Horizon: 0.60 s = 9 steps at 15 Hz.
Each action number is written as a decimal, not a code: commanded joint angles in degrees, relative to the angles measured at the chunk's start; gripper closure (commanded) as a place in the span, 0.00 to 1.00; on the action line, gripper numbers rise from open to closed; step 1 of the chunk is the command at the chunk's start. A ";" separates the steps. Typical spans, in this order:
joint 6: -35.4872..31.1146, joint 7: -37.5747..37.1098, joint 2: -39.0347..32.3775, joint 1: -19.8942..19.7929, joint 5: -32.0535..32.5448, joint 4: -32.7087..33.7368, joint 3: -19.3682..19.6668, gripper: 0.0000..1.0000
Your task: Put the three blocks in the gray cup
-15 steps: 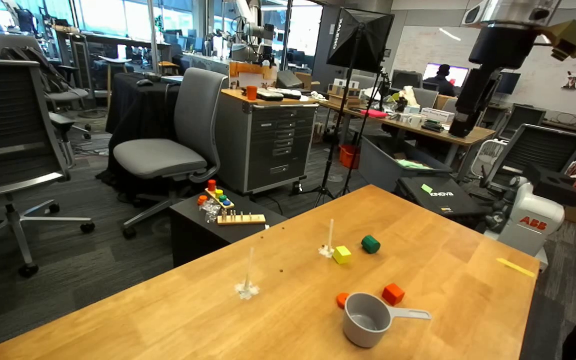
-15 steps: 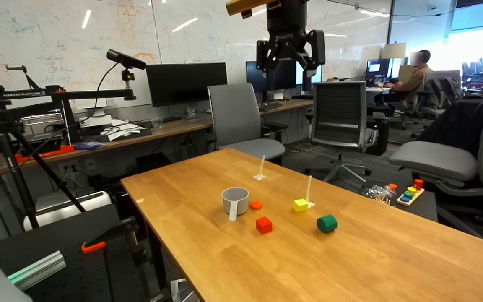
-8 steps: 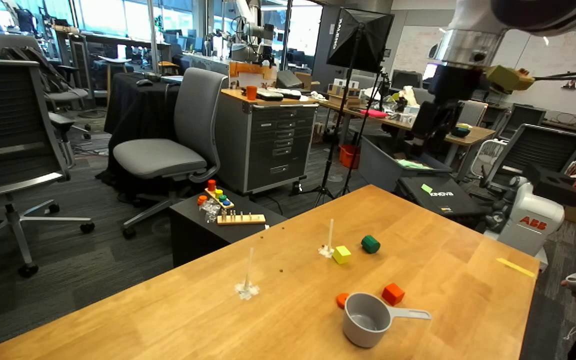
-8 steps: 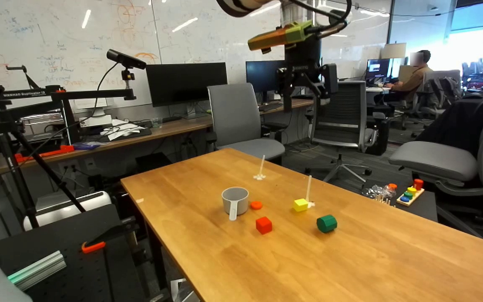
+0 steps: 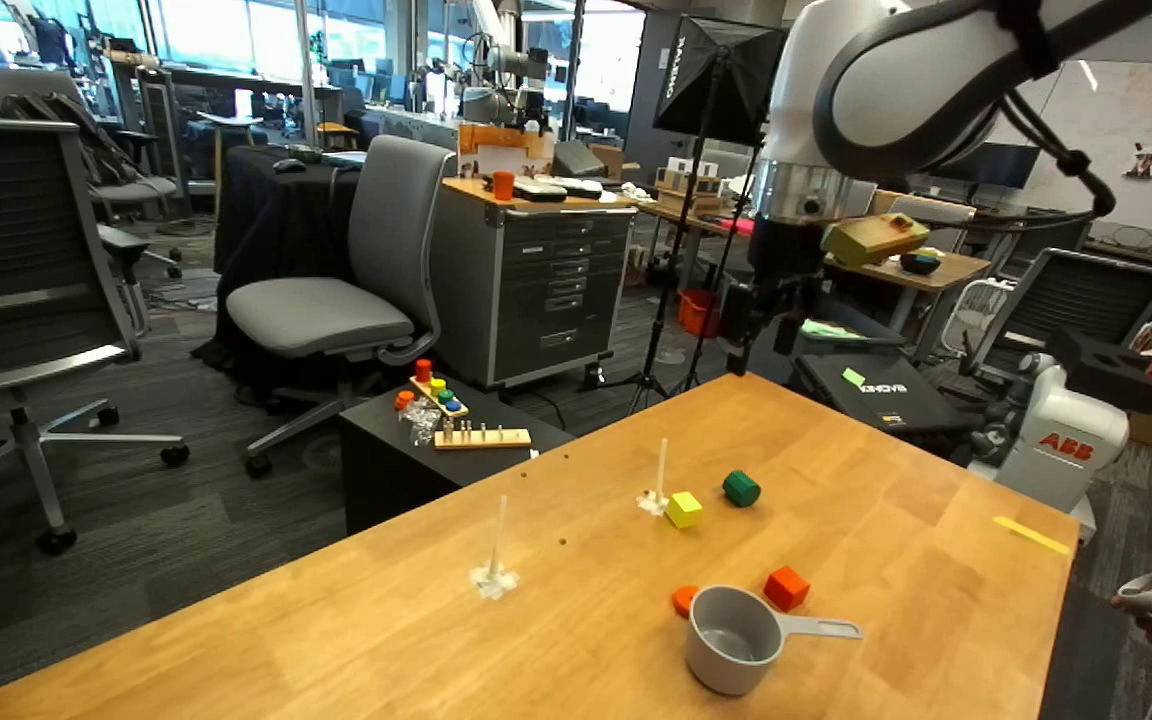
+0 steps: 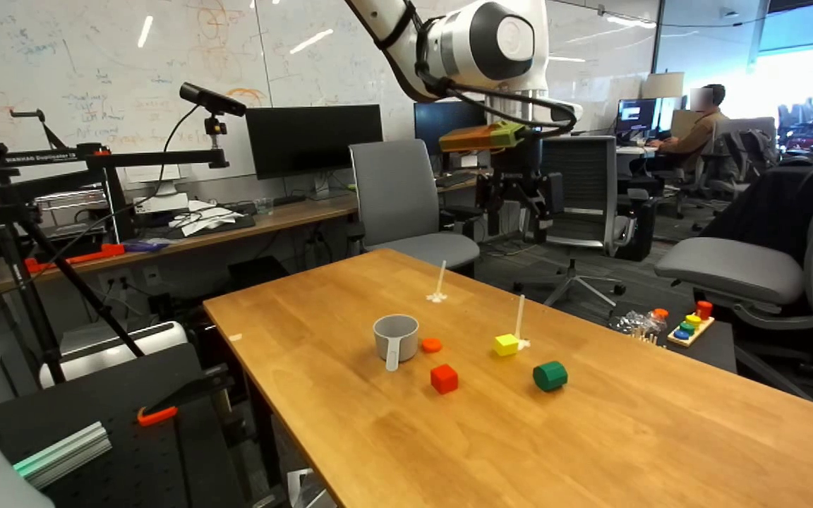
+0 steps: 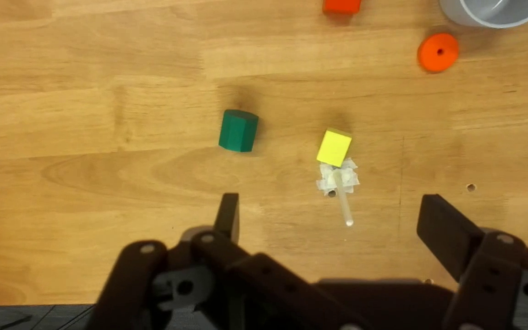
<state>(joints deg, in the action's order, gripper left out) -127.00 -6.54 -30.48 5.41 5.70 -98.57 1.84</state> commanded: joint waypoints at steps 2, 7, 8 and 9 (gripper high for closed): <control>1.86 -1.85 -2.64 0.83 0.29 2.62 -0.46 0.00; 4.11 -4.50 -4.73 1.83 0.35 5.85 -0.26 0.00; 3.78 -4.42 -6.39 1.69 0.93 7.43 0.16 0.00; 3.69 -4.30 -7.49 1.55 1.22 8.24 0.40 0.00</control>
<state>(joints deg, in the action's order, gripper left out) -123.77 -10.43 -34.67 7.50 6.20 -93.92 1.84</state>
